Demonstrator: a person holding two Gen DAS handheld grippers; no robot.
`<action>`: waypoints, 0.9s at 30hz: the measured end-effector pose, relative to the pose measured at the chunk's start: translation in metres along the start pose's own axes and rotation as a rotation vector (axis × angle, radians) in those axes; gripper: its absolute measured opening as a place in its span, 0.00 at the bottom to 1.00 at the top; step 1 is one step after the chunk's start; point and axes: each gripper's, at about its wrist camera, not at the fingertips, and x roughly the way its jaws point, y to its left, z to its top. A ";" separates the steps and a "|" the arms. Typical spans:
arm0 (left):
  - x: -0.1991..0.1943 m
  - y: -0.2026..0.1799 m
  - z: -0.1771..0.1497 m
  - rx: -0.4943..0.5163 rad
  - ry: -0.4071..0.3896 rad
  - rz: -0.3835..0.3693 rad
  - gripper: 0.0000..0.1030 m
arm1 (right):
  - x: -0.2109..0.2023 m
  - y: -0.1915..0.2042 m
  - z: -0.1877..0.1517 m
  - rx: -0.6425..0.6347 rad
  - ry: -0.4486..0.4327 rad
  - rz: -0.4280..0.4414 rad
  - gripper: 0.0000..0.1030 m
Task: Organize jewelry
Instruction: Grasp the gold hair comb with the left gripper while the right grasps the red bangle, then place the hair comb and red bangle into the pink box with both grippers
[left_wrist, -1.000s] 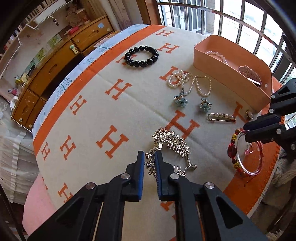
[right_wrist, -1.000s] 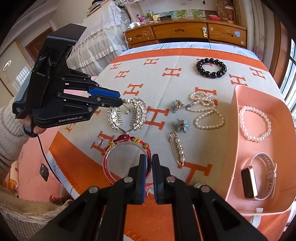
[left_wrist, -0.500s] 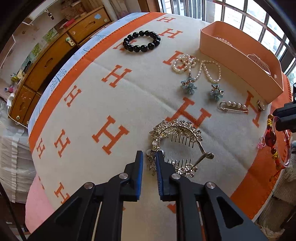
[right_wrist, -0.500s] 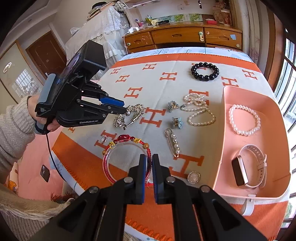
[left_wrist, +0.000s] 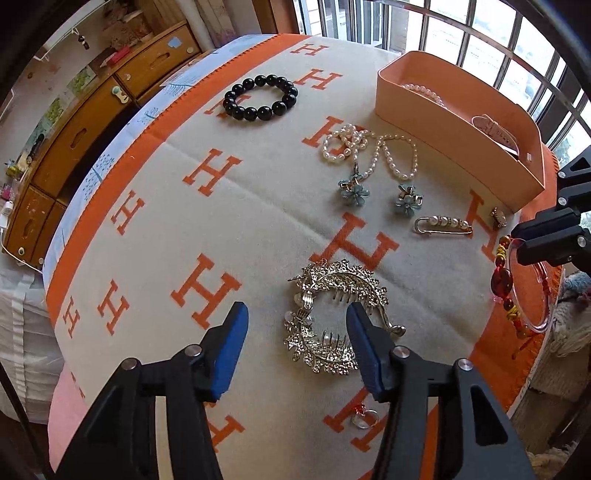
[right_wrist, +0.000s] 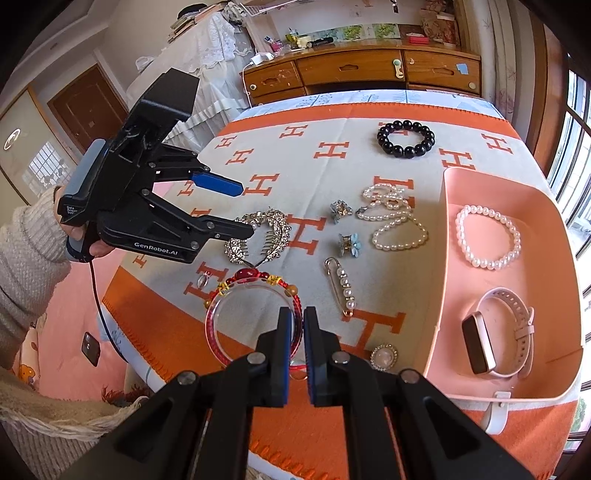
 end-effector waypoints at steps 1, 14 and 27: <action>0.004 0.001 0.001 0.002 0.010 0.000 0.38 | 0.001 0.000 0.000 0.000 0.001 -0.001 0.06; -0.008 0.000 0.010 -0.114 -0.029 0.056 0.08 | -0.012 -0.014 0.003 0.050 -0.060 -0.003 0.06; -0.103 -0.057 0.088 -0.229 -0.266 0.048 0.08 | -0.099 -0.121 0.000 0.385 -0.326 -0.202 0.06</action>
